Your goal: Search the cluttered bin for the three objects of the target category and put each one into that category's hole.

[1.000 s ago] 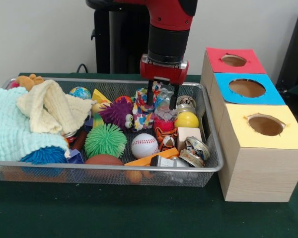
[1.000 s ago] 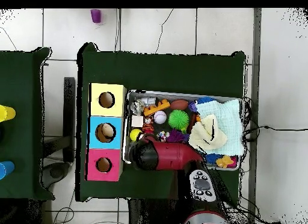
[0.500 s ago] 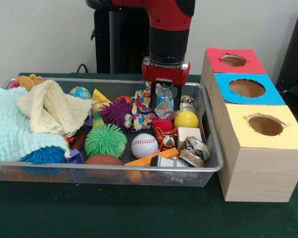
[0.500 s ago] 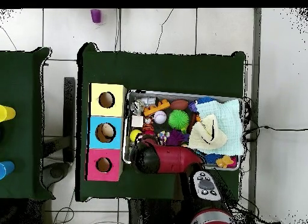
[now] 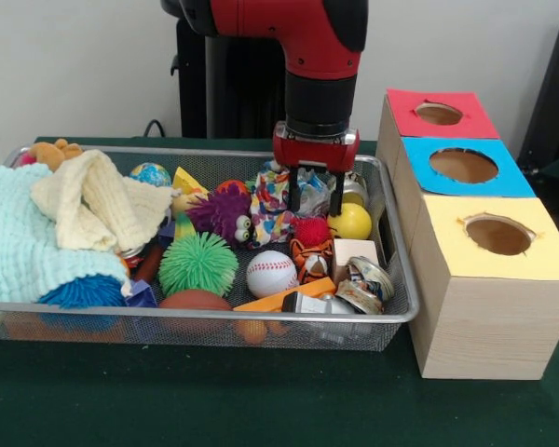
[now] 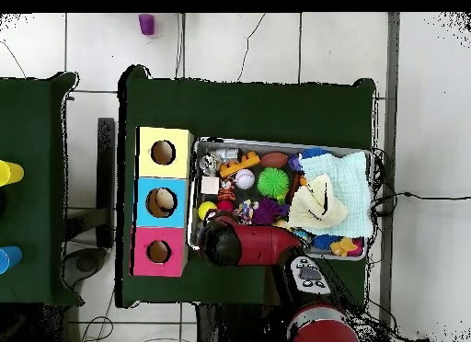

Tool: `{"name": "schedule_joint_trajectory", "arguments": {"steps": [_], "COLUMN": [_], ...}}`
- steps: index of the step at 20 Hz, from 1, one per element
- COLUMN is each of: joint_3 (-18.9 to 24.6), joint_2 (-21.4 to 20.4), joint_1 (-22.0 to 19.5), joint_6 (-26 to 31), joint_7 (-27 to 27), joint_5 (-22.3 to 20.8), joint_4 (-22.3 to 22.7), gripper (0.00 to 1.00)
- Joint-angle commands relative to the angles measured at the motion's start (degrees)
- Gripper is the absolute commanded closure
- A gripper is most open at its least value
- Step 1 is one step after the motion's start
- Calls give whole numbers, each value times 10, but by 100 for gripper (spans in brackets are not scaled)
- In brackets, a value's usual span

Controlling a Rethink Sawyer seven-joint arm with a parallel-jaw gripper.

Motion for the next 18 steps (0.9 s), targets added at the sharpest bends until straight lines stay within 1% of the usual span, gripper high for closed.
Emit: {"name": "schedule_joint_trajectory", "arguments": {"steps": [1, 5, 7, 11, 14, 15, 18], "joint_3": [42, 38, 37, 34, 39, 39, 43], "joint_2": [53, 46, 32, -23, -45, -48, -39], "joint_1": [-2, -1, 0, -2, -11, -12, -15], "joint_6": [-11, 0, 11, 58, 72, 73, 70], "joint_7": [46, 42, 41, 30, 25, 25, 24], "joint_5": [-25, -23, -21, -18, -16, -16, -15], "joint_4": [15, 17, 24, 51, 66, 68, 62], "gripper": [0, 0, 0, 0, 0, 0, 0]}}
